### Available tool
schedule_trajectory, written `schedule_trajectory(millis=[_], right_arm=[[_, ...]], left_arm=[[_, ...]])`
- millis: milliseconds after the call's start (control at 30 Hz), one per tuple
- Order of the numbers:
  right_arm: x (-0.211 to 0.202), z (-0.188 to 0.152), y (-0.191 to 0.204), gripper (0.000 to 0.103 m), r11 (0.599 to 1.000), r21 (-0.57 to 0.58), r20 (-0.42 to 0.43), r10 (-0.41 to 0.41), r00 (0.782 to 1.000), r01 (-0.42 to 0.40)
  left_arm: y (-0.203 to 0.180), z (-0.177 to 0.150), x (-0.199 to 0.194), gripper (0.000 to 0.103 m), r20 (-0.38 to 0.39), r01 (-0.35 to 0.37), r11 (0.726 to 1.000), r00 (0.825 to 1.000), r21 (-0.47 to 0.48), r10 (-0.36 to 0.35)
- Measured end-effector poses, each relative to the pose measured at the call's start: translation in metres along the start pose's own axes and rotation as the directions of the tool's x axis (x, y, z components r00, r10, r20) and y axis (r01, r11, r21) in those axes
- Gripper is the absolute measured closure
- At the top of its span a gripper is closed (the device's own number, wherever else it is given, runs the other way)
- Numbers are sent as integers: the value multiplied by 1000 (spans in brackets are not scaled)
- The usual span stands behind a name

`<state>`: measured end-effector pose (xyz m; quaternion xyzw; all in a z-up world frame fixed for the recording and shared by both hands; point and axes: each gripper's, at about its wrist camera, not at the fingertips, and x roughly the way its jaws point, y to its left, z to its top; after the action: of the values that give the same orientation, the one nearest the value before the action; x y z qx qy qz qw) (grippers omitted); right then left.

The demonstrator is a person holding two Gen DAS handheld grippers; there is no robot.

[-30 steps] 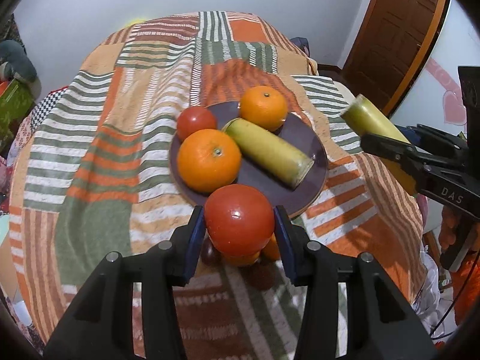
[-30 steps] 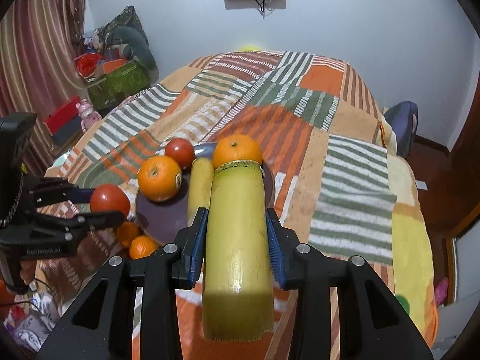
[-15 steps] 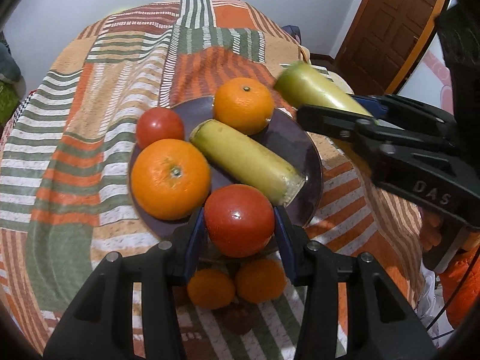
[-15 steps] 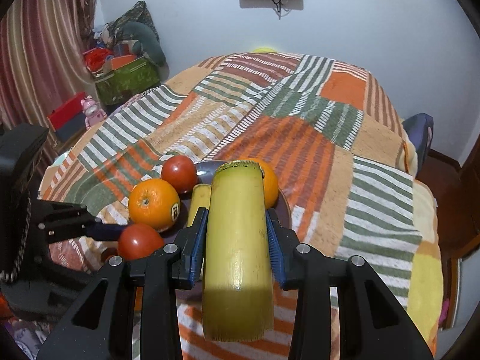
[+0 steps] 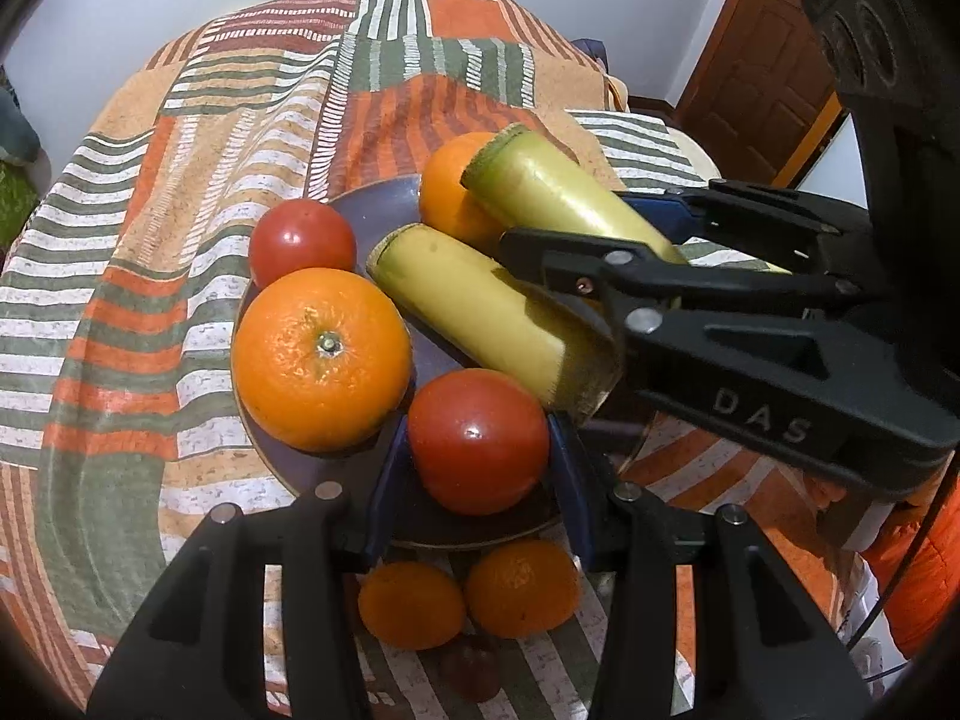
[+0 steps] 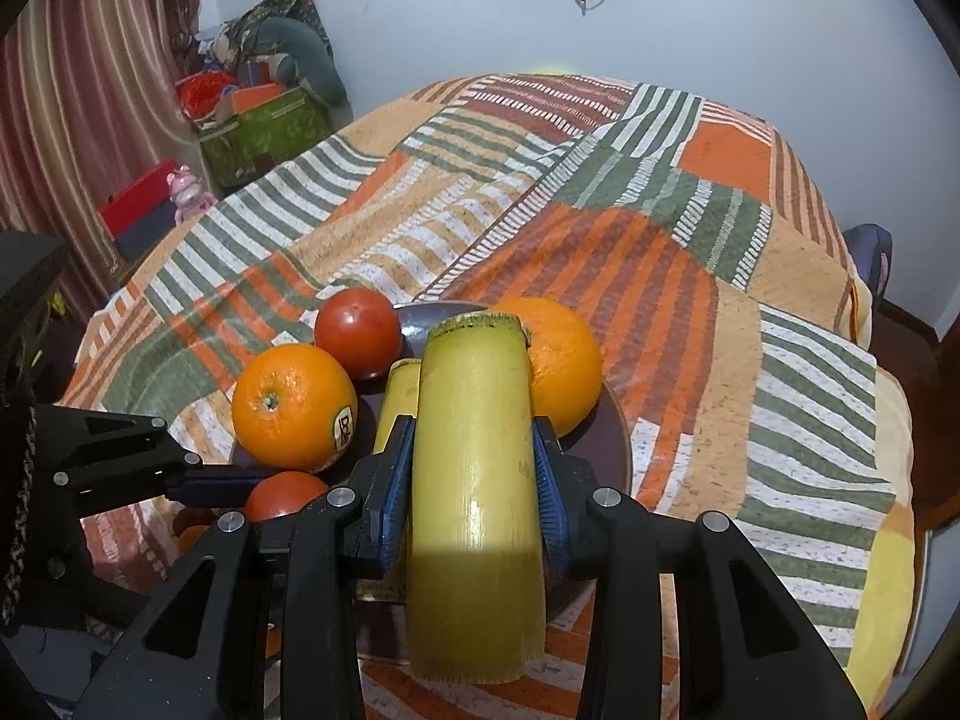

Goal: Organize fruits
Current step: 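Carry the cob over the plate with the right gripper while the left gripper brings the tomato, then lower the cob onto the plate with the right gripper while the left gripper sets the tomato down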

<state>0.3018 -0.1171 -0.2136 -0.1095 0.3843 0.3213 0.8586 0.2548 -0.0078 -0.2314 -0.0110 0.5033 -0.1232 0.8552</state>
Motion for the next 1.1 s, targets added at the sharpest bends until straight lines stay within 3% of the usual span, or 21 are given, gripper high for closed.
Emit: schedule_trajectory(millis=[267,433,633,867,933,1100], right_arm=[[2,-1,-1,68,1000,4,-16,-5,1000,5],[-8,-2,-4,52,999,38,-4,-10,1000,10],[-31,-4,2,41,999,30,31,-40,999,39],[-57,-8,11,35,998,37,66,-48,997,46],[-65,-10,14,31,998,46,77,-47,996,43],[-78,-20,24,30,998,59,85,-37,996,32]], left_arm=[[1,0,-1,57,-1,-2,1000,1000,-3,2],[3,-2,-7,56,14,-9,1000,1000,-9,9],[6,-9,-28,53,53,-23,999,998,-23,24],[14,-15,-65,45,127,-50,998,990,-45,55],[16,-18,-74,45,141,-58,997,988,-50,65],[22,-28,-93,45,164,-82,995,982,-60,91]])
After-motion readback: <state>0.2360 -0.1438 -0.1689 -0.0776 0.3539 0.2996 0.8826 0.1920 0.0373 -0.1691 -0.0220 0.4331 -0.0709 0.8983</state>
